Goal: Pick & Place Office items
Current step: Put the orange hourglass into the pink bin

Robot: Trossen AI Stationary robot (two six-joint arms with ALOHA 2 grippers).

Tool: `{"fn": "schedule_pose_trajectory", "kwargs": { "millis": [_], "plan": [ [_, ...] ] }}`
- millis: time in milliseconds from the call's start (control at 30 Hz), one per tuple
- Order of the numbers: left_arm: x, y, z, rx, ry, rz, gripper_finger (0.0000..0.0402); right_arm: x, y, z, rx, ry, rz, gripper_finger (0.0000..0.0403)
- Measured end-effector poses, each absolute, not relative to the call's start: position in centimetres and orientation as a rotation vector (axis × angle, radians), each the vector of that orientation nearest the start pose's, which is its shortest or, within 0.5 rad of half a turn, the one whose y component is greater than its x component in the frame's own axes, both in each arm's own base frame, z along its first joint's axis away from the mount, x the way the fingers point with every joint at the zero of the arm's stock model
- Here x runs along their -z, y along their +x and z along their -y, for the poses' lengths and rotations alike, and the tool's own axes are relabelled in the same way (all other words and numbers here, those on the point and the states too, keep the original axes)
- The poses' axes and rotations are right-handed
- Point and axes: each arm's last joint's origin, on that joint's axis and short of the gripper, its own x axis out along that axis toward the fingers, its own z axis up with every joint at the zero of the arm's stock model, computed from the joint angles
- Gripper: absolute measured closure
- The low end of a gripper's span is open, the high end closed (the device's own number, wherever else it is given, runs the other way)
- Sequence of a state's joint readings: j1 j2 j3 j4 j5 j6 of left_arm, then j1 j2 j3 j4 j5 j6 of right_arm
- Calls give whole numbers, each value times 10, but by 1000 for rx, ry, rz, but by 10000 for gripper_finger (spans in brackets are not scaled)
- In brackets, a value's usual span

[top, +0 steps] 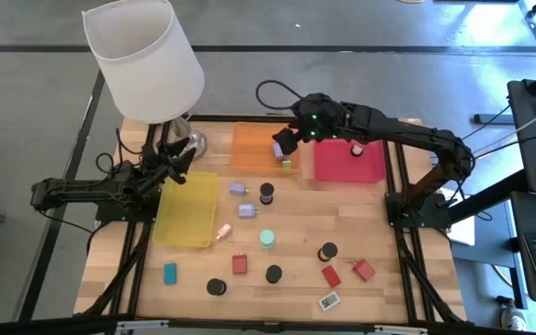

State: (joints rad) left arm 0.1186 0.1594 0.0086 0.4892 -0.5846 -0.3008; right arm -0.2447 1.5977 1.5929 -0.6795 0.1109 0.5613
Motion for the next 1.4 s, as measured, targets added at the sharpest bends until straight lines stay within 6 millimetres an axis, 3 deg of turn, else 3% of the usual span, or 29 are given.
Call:
{"fn": "schedule_pose_trajectory", "kwargs": {
  "millis": [233, 500, 633, 867, 1067, 1400],
  "plan": [
    [-199, 95, -27, -642, -365, 440, 107, -374, 326, 50, 371, 492, -657, 39],
    [-199, 95, -27, -642, -365, 439, 107, -386, 277, -13, 533, 268, -777, 39],
    [-199, 95, -27, -642, -365, 440, 107, -388, 252, -43, 518, 217, -848, 39],
    [-199, 95, -27, -642, -365, 440, 107, -384, 238, -89, 439, 255, -859, 39],
    [-199, 95, -27, -641, -365, 439, 107, -361, 237, -104, 518, 457, -902, 39],
    [-199, 95, -27, -641, -365, 440, 107, -274, 235, -113, 575, 639, -1101, 39]
  ]
}}
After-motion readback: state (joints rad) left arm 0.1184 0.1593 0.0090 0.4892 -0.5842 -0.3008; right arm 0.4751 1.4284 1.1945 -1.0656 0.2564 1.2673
